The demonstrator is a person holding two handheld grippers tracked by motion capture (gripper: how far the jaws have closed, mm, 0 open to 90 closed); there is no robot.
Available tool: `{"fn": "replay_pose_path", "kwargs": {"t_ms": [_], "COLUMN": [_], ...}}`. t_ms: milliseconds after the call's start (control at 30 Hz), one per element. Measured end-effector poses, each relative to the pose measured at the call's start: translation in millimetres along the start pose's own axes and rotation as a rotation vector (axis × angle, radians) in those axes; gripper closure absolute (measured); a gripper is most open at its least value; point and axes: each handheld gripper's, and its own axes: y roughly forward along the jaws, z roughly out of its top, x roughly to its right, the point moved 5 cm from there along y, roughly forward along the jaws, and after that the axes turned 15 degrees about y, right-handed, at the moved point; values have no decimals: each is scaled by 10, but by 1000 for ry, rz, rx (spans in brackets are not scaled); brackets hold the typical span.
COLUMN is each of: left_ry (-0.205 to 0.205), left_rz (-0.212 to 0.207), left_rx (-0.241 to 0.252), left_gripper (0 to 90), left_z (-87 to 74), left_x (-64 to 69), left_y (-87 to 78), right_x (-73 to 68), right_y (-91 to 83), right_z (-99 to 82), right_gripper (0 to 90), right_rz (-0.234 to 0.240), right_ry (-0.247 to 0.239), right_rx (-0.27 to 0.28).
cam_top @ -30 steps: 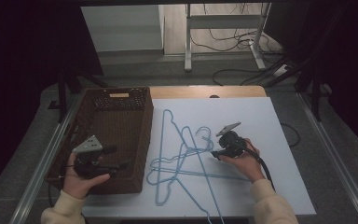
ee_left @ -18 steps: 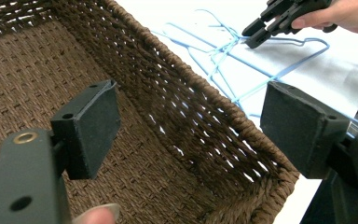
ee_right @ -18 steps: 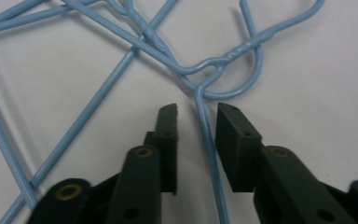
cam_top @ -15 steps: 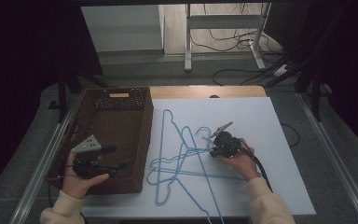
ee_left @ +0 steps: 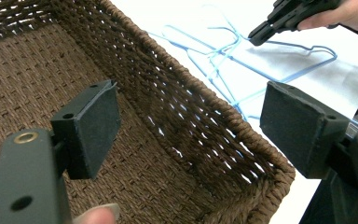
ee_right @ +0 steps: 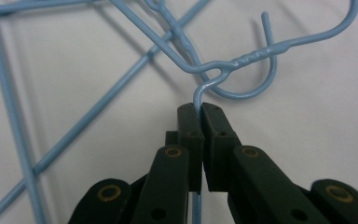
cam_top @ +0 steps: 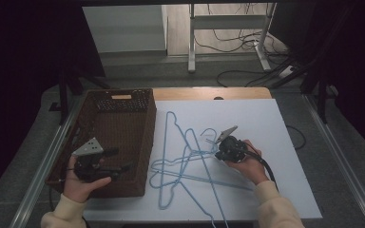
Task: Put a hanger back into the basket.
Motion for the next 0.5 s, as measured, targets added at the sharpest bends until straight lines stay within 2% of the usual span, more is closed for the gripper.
{"fn": "replay_pose_path", "kwargs": {"t_ms": [67,100,200,367,467,500], "left_ry": [6,6,14,32,70,70], "left_rz": [0,0,-4,-36,-67,-67], "left_rx": [2,2,0,-9,-19,-19], "left_gripper": [204,204,206,211,214,214], "left_z": [20,20,43,131,277,277], "left_x": [15,15,42,142,257,257], "left_y": [1,1,23,128,231,231], "right_x": [-16,-16,-38,-74,-105,-105], "right_y": [-135,-135,-288,-351,-370,-370], "right_z": [-5,-5,-30,-76,-96,-96], "right_gripper": [873,873,873,874,873,873], "right_rz": [20,20,30,47,57,57], "right_ry": [-6,-6,-24,-42,-53,-53], "right_rx": [36,36,74,85,84,84]}}
